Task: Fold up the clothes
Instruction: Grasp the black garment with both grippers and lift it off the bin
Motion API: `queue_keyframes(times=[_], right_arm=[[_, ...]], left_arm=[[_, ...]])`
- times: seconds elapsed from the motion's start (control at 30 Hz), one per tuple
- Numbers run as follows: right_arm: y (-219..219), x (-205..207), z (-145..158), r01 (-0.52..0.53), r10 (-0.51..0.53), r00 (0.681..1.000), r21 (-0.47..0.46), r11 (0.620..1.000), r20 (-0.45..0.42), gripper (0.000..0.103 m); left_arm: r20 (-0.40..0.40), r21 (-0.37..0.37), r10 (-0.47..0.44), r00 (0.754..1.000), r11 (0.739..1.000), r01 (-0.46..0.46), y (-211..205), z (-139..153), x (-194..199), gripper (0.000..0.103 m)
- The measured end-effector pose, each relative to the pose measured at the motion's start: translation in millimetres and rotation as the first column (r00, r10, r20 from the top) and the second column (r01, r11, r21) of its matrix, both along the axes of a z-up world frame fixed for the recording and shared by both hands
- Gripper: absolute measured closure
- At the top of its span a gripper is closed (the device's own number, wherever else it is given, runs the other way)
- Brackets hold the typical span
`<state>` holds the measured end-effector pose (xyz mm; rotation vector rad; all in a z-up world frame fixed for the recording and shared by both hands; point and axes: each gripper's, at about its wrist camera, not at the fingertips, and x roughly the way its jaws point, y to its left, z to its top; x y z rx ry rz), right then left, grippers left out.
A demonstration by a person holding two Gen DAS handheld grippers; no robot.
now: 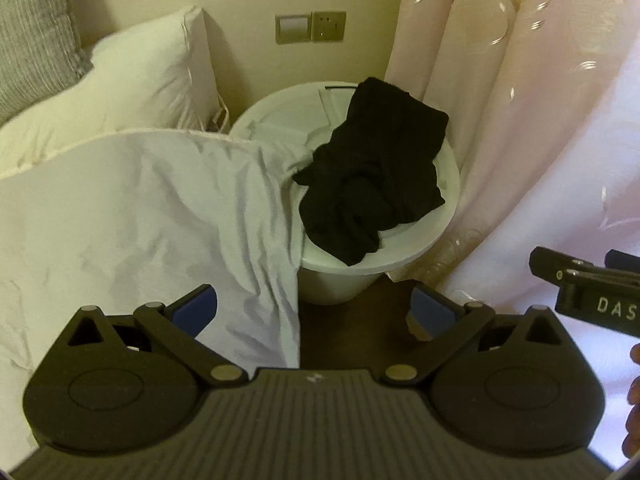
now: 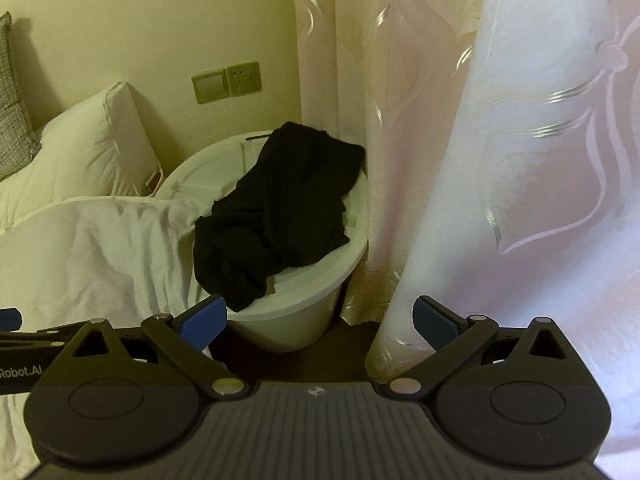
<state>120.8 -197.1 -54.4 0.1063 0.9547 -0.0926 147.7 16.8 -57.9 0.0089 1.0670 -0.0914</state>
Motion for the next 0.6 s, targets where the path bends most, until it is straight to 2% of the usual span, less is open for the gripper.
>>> queue_keyframes(times=[0.23, 0.33, 0.4, 0.47, 0.5, 0.6], right_arm=[[-14, 28, -37, -0.029, 0.031, 0.999, 0.041, 0.999, -0.033, 0.001], [-22, 43, -55, -0.024, 0.025, 1.0, 0.075, 0.997, -0.016, 0.001], [-25, 54, -70, -0.041, 0.042, 0.999, 0.079, 0.996, -0.015, 0.001], [-28, 71, -87, -0.067, 0.07, 0.996, 0.067, 0.995, -0.047, 0.001], [-29, 79, -95, -0.073, 0.079, 0.994, 0.073, 0.995, -0.072, 0.001], [-35, 105, -120, -0.077, 0.092, 0.986, 0.107, 0.991, -0.138, 0.003]], left_arm=[[-0.035, 0.025, 0.031, 0.999, 0.999, -0.03, -5, -38, 31, 0.001], [-0.083, 0.012, 0.028, 0.996, 1.0, -0.027, -8, -59, 51, 0.001], [-0.092, 0.015, 0.006, 0.996, 1.0, -0.005, -11, -73, 63, 0.001], [-0.095, 0.012, -0.025, 0.995, 1.0, 0.026, -17, -87, 77, 0.003], [-0.098, 0.01, -0.054, 0.994, 0.998, 0.055, -21, -95, 84, 0.008], [-0.098, -0.002, -0.102, 0.99, 0.995, 0.102, -33, -116, 106, 0.012]])
